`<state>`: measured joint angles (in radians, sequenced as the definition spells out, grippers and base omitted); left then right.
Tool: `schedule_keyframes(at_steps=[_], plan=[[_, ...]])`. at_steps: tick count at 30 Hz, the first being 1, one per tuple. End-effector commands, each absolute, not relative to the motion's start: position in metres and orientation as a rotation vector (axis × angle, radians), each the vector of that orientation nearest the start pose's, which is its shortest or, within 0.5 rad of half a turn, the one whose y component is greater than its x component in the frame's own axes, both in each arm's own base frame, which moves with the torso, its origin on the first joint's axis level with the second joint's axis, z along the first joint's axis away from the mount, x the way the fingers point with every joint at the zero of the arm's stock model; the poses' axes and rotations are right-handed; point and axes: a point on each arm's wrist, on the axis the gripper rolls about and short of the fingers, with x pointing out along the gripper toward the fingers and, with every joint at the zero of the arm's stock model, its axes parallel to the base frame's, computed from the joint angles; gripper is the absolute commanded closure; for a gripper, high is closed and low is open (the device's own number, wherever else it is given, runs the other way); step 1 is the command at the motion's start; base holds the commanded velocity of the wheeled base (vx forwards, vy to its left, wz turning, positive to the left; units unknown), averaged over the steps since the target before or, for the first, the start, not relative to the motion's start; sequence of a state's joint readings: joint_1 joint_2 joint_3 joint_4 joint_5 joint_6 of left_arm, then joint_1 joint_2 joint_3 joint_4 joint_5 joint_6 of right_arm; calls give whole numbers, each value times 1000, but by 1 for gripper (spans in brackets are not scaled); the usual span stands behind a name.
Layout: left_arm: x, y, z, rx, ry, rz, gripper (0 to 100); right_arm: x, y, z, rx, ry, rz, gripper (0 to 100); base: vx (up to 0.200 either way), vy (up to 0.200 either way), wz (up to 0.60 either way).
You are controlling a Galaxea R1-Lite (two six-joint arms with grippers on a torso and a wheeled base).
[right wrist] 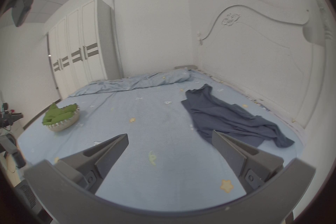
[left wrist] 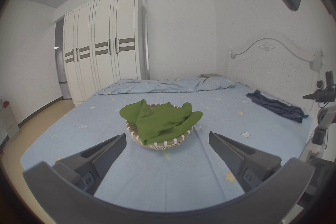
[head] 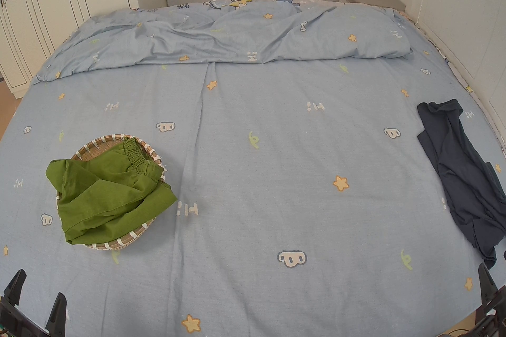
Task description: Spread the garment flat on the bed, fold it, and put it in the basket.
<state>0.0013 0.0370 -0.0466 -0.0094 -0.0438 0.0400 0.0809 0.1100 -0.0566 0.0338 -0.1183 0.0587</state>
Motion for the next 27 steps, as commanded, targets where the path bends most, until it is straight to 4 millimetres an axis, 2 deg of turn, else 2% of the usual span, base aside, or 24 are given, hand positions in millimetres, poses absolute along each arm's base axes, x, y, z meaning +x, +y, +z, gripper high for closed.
schedule_keyframes(at_steps=[1, 5, 8, 12, 27], plan=[[-23, 0, 76, 5, 2, 25, 0, -24, -3, 83, 17, 28, -141, 0, 0, 0, 0], [-23, 0, 76, 6, 0, 20, 0, -24, -2, 82, -40, -16, -118, 0, 0, 0, 0], [-23, 0, 76, 3, 2, 20, 0, -23, -2, 82, -18, -57, -108, 0, 0, 0, 0], [-23, 0, 76, 3, 2, 20, 0, -23, -1, 79, 52, 1, -68, 0, 0, 0, 0], [-23, 0, 75, 12, 2, 17, 0, -24, -1, 79, 40, 3, -63, 0, 0, 0, 0]])
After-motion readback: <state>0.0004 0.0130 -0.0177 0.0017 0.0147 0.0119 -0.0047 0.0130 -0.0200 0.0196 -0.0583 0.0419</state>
